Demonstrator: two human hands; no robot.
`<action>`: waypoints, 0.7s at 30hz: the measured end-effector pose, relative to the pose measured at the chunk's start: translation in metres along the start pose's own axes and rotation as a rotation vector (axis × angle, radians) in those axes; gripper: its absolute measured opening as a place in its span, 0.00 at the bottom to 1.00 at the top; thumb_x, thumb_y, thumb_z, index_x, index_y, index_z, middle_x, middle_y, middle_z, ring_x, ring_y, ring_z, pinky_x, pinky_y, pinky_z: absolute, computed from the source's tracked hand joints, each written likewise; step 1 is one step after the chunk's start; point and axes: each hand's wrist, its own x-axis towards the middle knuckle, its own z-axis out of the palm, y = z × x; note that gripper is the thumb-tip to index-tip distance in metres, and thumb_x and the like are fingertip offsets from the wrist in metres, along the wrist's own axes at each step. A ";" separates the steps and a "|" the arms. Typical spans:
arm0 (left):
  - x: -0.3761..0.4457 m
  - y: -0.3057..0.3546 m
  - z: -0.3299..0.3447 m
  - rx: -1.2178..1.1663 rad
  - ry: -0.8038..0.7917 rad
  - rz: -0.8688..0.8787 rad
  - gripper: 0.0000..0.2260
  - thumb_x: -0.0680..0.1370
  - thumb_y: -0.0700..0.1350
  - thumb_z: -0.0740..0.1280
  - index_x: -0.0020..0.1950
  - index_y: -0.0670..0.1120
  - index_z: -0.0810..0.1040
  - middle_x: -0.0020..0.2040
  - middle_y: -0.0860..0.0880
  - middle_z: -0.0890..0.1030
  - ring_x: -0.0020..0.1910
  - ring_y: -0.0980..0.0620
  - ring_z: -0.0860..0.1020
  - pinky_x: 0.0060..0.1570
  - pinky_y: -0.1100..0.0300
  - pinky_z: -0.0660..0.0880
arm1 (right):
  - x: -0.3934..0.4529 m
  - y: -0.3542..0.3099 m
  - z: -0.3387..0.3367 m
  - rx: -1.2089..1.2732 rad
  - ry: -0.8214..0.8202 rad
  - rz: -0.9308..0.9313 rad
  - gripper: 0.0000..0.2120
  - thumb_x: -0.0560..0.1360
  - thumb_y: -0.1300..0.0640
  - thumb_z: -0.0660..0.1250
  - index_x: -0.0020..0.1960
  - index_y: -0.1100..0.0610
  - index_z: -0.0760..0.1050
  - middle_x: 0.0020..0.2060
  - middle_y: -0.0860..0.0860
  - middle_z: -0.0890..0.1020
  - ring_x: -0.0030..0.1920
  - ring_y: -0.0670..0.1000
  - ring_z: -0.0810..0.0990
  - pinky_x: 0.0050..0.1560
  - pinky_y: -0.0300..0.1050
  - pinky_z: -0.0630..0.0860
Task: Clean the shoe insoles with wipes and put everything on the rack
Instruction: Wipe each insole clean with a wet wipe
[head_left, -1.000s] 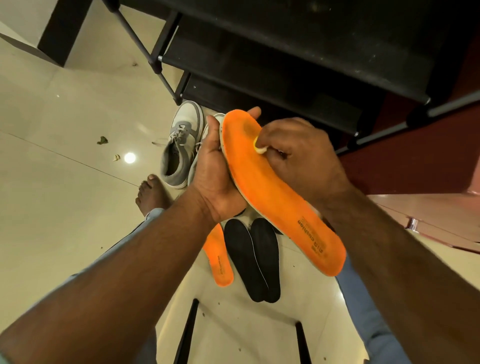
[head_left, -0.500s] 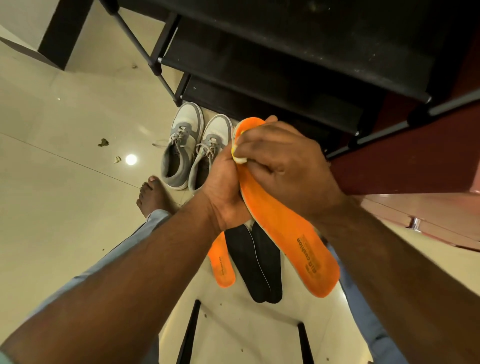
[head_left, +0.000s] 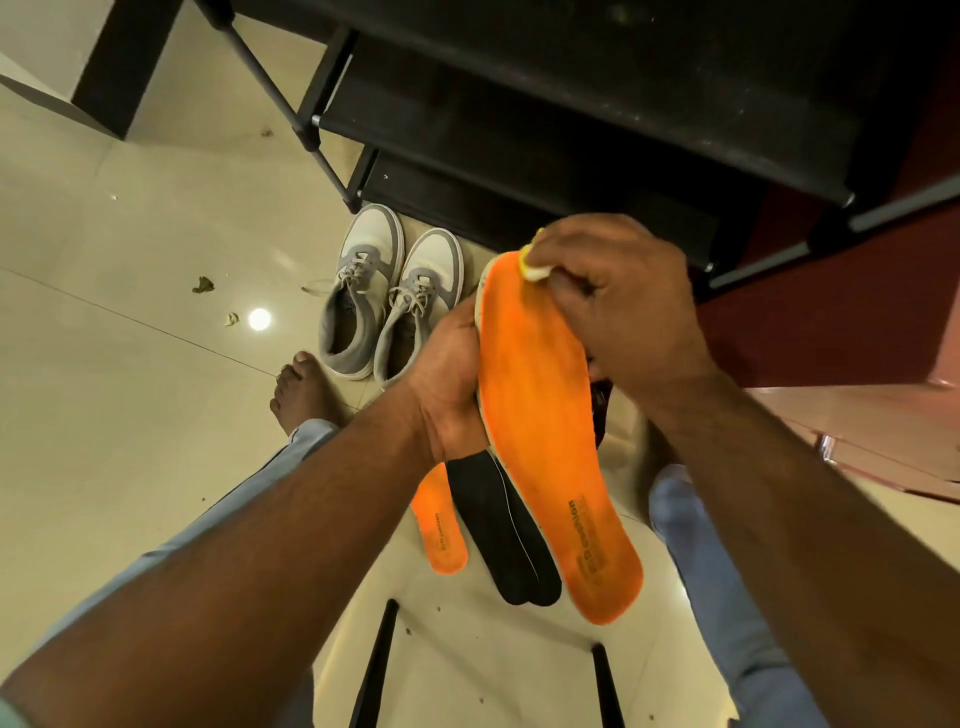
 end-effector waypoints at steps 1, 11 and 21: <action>-0.001 0.001 0.001 0.000 0.001 -0.013 0.28 0.81 0.60 0.52 0.47 0.46 0.87 0.47 0.44 0.86 0.44 0.46 0.85 0.47 0.51 0.82 | 0.000 0.004 -0.003 0.022 0.025 0.070 0.08 0.71 0.68 0.66 0.48 0.63 0.82 0.47 0.57 0.83 0.49 0.56 0.81 0.50 0.55 0.79; 0.004 0.005 -0.002 0.093 0.269 0.207 0.22 0.81 0.60 0.60 0.61 0.45 0.79 0.51 0.43 0.84 0.51 0.44 0.81 0.59 0.44 0.77 | 0.006 -0.018 -0.001 0.374 0.111 0.337 0.09 0.72 0.67 0.69 0.50 0.58 0.82 0.47 0.49 0.82 0.49 0.43 0.81 0.51 0.32 0.75; 0.004 0.007 0.001 0.119 0.246 0.361 0.13 0.76 0.46 0.69 0.57 0.41 0.76 0.47 0.43 0.82 0.45 0.46 0.81 0.45 0.50 0.80 | 0.004 -0.012 0.000 0.355 0.021 0.513 0.10 0.72 0.64 0.71 0.50 0.52 0.81 0.46 0.46 0.82 0.48 0.41 0.80 0.49 0.30 0.75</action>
